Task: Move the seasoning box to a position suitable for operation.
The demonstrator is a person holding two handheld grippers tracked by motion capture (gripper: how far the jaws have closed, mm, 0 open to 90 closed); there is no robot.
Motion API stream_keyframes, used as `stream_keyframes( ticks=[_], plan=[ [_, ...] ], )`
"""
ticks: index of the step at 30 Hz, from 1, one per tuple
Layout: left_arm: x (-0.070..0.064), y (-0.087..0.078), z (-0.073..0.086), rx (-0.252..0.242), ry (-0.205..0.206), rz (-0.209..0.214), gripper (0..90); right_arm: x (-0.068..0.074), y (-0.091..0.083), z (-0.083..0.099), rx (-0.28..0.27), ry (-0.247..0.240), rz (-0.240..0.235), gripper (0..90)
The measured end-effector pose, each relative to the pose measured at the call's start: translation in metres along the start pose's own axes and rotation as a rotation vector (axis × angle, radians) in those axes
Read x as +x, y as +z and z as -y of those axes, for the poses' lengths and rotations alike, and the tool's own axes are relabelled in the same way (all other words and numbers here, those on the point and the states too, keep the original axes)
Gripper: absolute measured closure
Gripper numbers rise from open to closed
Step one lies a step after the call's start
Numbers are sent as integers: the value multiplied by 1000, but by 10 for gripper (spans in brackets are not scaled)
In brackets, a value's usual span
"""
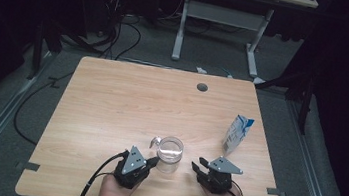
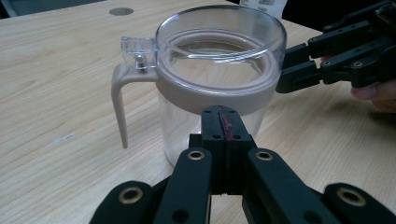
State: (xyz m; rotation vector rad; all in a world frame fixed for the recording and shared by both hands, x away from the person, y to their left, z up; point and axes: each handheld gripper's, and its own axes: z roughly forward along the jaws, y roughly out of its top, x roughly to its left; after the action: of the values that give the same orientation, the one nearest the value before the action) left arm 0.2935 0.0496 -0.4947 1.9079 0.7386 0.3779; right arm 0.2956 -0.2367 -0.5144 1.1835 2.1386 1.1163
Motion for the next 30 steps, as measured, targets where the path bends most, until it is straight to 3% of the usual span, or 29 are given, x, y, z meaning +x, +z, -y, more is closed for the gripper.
stream_keyframes(
  ticks=[7,14,20,27,30],
  plan=[
    [2,-3,0,-9,2,5,900,-2,-1,0,-8,5,1,627],
    [23,-10,7,7,-46,-31,849,-6,-4,-1,-23,16,3,609],
    [35,-12,10,36,-56,-62,838,-8,-5,-1,-22,24,-1,605],
    [36,-14,6,24,-50,-82,900,-7,-4,-2,-19,23,-6,584],
    [37,-14,3,9,-69,-89,900,-5,-5,-3,-24,2,-11,583]
  ],
)
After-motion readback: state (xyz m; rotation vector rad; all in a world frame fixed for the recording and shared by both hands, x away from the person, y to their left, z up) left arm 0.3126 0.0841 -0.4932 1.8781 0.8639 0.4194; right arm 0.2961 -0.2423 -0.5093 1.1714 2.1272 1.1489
